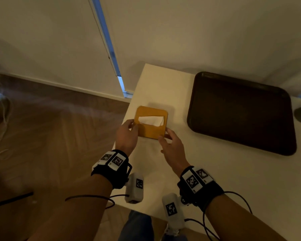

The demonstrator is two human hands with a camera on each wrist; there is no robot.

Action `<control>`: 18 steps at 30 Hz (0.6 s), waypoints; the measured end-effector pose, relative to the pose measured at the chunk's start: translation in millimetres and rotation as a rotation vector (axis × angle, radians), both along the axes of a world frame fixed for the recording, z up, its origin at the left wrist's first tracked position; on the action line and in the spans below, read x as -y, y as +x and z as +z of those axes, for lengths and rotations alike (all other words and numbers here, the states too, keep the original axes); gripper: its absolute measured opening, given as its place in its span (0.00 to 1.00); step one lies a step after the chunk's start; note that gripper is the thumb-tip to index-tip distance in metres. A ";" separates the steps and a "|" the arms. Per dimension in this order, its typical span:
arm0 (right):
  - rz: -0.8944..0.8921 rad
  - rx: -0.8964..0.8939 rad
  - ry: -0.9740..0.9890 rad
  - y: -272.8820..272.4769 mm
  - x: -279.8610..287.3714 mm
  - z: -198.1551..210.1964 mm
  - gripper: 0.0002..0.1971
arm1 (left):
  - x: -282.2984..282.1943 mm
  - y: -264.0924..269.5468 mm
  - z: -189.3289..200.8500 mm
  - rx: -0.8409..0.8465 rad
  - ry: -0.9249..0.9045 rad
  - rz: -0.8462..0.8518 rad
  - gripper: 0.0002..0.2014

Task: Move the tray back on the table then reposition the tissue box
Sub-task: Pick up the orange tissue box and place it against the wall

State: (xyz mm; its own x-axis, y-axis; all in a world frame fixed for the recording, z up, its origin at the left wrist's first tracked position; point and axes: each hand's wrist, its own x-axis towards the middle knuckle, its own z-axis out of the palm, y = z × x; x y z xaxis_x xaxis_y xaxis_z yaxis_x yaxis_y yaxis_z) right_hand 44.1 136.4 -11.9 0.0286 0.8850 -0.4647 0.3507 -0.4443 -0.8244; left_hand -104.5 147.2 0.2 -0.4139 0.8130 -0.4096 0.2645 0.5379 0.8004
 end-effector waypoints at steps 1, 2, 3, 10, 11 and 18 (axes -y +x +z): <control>-0.009 0.008 0.008 -0.4 -5.9 -0.1 0.29 | -6.8 -1.0 0.8 0.009 0.006 -0.004 0.20; -0.020 0.010 0.016 -1.0 -13.0 0.5 0.29 | -14.3 -1.9 1.9 0.014 0.011 -0.011 0.20; -0.032 0.005 0.026 -1.7 -21.0 2.3 0.29 | -22.5 -2.7 3.6 0.018 0.020 -0.020 0.20; -0.054 0.025 0.133 -13.1 -97.3 11.5 0.26 | -100.0 -15.6 10.3 0.000 0.047 -0.101 0.24; -0.047 0.026 0.143 -14.3 -109.7 13.0 0.26 | -112.3 -17.6 11.5 -0.007 0.051 -0.112 0.24; 0.010 0.055 0.169 -14.4 -184.5 18.7 0.26 | -184.0 -22.8 14.1 -0.002 0.100 -0.149 0.21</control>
